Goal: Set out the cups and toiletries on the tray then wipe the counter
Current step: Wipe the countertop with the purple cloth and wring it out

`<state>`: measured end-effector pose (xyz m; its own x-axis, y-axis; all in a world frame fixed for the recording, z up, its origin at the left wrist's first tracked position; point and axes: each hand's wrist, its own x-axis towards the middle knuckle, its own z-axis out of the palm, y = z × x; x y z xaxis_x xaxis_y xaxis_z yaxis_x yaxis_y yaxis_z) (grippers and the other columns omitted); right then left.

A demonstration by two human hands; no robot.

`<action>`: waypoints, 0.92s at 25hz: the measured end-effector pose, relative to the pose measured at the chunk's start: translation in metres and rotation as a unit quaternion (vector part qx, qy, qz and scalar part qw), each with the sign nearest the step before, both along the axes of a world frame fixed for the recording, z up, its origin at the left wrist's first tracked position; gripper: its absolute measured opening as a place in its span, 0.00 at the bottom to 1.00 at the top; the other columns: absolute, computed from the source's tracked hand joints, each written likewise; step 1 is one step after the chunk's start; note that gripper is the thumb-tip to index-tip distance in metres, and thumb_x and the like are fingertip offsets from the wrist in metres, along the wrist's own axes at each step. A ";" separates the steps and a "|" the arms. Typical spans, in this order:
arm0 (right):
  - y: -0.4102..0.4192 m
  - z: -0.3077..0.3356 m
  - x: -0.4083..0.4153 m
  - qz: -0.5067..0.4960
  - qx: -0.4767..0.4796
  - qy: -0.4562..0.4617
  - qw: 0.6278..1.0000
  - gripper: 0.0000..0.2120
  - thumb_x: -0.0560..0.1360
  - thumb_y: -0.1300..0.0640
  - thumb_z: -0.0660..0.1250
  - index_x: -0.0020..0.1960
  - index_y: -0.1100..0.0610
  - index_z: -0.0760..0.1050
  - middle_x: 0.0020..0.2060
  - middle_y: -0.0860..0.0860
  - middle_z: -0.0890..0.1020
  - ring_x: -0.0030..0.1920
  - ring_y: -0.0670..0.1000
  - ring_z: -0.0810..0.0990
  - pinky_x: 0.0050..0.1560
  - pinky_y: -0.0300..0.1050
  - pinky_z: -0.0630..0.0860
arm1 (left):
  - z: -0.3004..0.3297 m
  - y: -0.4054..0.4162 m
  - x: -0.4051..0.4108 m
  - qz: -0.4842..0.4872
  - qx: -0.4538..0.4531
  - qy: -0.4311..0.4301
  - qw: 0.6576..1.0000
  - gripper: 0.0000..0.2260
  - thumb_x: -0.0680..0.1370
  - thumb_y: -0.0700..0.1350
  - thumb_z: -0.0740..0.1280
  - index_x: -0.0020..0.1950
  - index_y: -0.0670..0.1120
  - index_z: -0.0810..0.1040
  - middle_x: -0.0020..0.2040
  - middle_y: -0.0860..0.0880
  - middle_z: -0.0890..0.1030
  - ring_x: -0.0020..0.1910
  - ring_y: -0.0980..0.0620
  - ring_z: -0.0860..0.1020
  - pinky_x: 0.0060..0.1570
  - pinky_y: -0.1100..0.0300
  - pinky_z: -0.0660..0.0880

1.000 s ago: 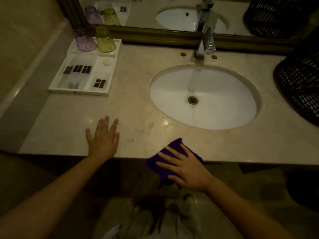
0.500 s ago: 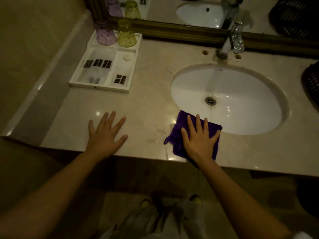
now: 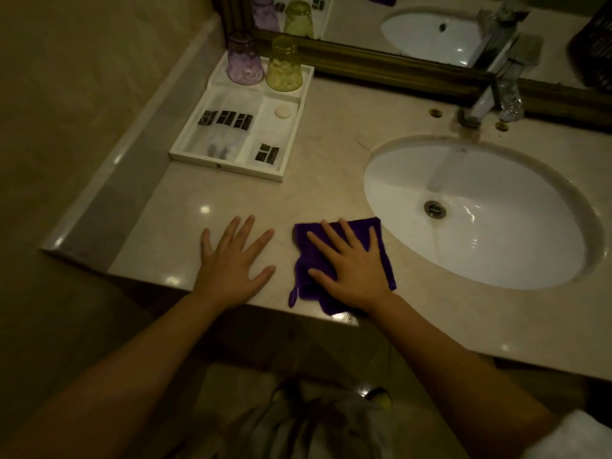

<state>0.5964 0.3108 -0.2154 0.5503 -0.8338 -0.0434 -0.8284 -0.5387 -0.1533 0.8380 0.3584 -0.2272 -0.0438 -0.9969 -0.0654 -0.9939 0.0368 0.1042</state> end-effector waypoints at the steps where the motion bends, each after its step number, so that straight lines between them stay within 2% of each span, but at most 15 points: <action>1: 0.011 0.000 -0.001 0.024 -0.001 -0.005 1.000 0.30 0.74 0.32 0.45 0.73 0.39 0.47 0.76 0.45 0.53 0.76 0.53 0.46 0.69 0.70 0.39 | 0.000 0.000 0.000 -0.001 0.000 0.000 1.000 0.30 0.72 0.68 0.44 0.73 0.63 0.45 0.78 0.49 0.47 0.76 0.48 0.44 0.69 0.35 0.42; 8: 0.069 0.001 -0.017 0.122 0.015 -0.015 0.992 0.25 0.78 0.40 0.48 0.74 0.41 0.49 0.74 0.43 0.54 0.75 0.51 0.47 0.71 0.63 0.40 | -0.002 0.001 0.000 0.001 0.003 0.003 1.000 0.31 0.72 0.69 0.43 0.74 0.62 0.46 0.78 0.49 0.48 0.76 0.48 0.45 0.68 0.35 0.41; 12: 0.102 0.003 -0.041 0.158 0.035 -0.083 0.983 0.22 0.79 0.43 0.51 0.72 0.44 0.59 0.74 0.44 0.60 0.75 0.49 0.53 0.73 0.58 0.46 | 0.002 0.003 0.001 0.003 0.016 0.041 0.999 0.32 0.71 0.69 0.43 0.69 0.64 0.29 0.78 0.50 0.47 0.76 0.49 0.45 0.69 0.35 0.40; 14: 0.103 0.004 -0.041 0.065 0.043 -0.162 0.984 0.21 0.79 0.44 0.51 0.71 0.46 0.63 0.72 0.45 0.65 0.74 0.47 0.57 0.73 0.58 0.52 | 0.007 0.002 0.004 -0.005 0.020 0.101 0.995 0.34 0.71 0.69 0.44 0.67 0.64 0.26 0.78 0.52 0.45 0.76 0.51 0.45 0.70 0.37 0.39; 16: 0.083 0.010 -0.023 -0.126 0.029 -0.228 0.965 0.23 0.78 0.45 0.49 0.70 0.50 0.65 0.70 0.49 0.69 0.72 0.50 0.62 0.72 0.58 0.56 | 0.011 0.002 0.018 -0.025 0.018 0.132 0.991 0.34 0.71 0.70 0.45 0.68 0.65 0.28 0.77 0.54 0.42 0.76 0.52 0.43 0.70 0.41 0.38; 18: 0.051 0.015 -0.001 -0.269 0.036 -0.225 0.936 0.23 0.79 0.47 0.48 0.71 0.53 0.62 0.71 0.52 0.67 0.73 0.53 0.61 0.72 0.57 0.50 | 0.011 0.008 0.044 -0.029 0.017 0.066 0.997 0.34 0.70 0.72 0.44 0.68 0.65 0.28 0.76 0.54 0.37 0.75 0.52 0.38 0.69 0.38 0.36; 20: 0.021 0.013 0.012 -0.298 0.039 -0.188 0.935 0.22 0.80 0.49 0.48 0.73 0.54 0.59 0.73 0.52 0.63 0.74 0.52 0.56 0.73 0.57 0.45 | 0.009 0.014 0.067 0.004 0.041 -0.005 0.999 0.35 0.68 0.74 0.41 0.68 0.64 0.26 0.74 0.53 0.32 0.74 0.50 0.34 0.67 0.34 0.34; 23: -0.018 0.010 0.023 -0.273 0.037 -0.155 0.949 0.22 0.80 0.49 0.48 0.73 0.52 0.57 0.74 0.51 0.61 0.75 0.52 0.53 0.73 0.60 0.42 | 0.006 0.020 0.077 0.034 0.055 -0.017 0.998 0.36 0.67 0.75 0.41 0.67 0.64 0.27 0.73 0.53 0.31 0.74 0.50 0.34 0.66 0.33 0.35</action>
